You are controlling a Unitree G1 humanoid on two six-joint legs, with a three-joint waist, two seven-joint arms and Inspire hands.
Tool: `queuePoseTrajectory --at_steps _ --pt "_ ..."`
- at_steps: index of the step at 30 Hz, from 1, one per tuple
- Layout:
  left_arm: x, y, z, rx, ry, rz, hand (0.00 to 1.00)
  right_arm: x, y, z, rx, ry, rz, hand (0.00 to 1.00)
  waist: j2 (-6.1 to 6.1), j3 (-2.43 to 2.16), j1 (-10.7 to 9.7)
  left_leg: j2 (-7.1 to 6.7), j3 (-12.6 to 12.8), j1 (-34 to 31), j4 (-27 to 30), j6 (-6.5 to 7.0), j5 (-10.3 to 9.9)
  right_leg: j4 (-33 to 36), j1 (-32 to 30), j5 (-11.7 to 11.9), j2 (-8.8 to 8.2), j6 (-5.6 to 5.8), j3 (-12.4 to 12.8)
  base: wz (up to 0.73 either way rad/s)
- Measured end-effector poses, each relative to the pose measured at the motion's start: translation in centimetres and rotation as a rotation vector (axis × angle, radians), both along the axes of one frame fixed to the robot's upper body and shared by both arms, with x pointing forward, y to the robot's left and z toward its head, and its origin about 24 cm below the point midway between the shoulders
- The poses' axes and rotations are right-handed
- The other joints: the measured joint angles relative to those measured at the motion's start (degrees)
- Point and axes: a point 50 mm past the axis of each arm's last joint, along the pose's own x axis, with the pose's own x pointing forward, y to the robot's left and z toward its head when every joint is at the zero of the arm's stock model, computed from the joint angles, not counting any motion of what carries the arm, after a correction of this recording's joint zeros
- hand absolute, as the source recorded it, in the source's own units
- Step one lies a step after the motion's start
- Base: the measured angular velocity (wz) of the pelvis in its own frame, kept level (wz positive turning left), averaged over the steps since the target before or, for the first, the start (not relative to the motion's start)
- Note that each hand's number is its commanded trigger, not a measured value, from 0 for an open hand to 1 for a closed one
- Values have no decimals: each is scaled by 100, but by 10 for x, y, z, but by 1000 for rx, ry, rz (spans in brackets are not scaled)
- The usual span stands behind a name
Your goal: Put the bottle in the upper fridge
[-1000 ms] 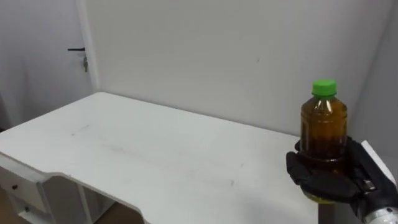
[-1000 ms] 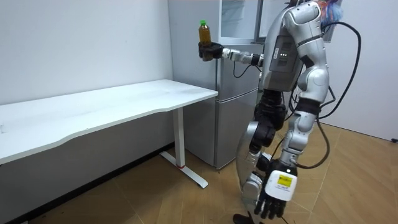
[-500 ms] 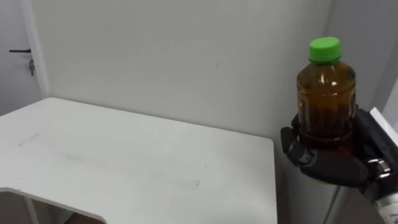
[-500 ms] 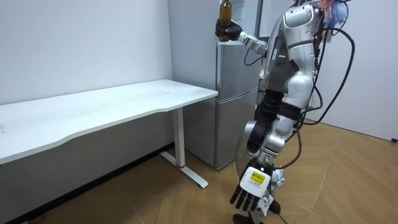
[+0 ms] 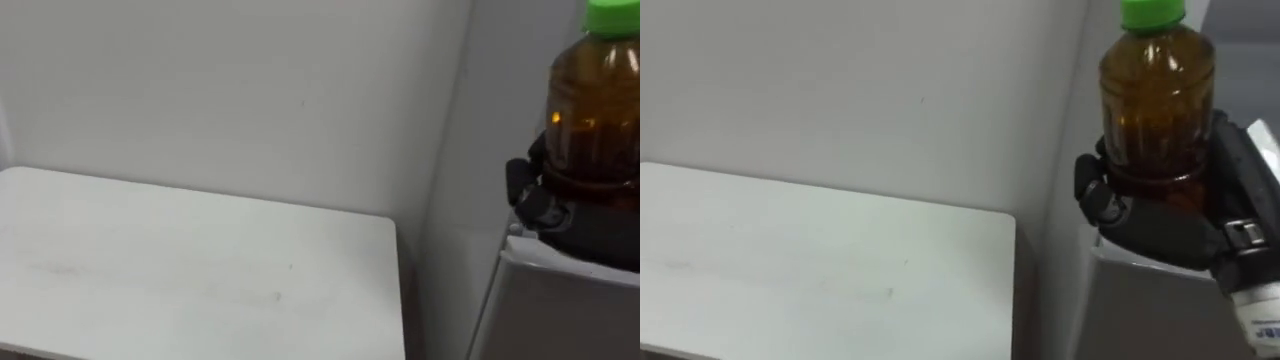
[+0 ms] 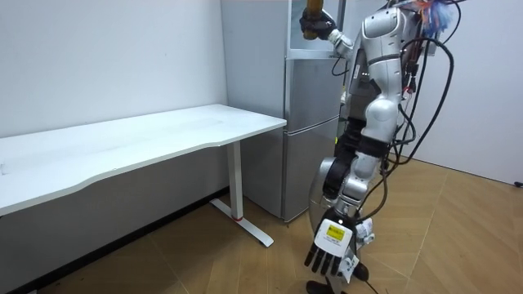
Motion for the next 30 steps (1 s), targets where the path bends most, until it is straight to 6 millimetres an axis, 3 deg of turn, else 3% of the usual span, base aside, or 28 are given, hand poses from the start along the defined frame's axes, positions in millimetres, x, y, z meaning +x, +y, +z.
queuePoseTrajectory --at_steps 2,5,12,17,30 --pt "0 -1 0 -4 -1 3 0 -3 -7 5 6 -25 -38 100 -52 -6 -51 1 4 -25 -1 0 -1 0 -9 0 0 0 -1 0" --pt "0 1 0 5 -7 21 0 -6 -15 11 9 -54 -84 100 -73 22 -127 3 3 -47 1 0 -1 -2 -15 2 3 -3 3 0" --pt "2 4 1 21 -18 32 0 -11 -25 15 49 -95 -163 100 -60 25 -196 19 25 -39 5 -12 -27 -3 -55 3 17 -3 37 -1" --pt "8 6 2 44 -39 24 0 -14 -30 0 60 -30 -182 100 -56 26 -166 45 100 -51 5 -19 -31 -1 -92 11 26 -17 47 -4" --pt "16 7 2 43 -58 17 0 -9 -48 -23 168 79 -208 100 -6 78 -95 97 161 -37 -7 -42 -27 -7 -63 35 67 -52 73 -3"
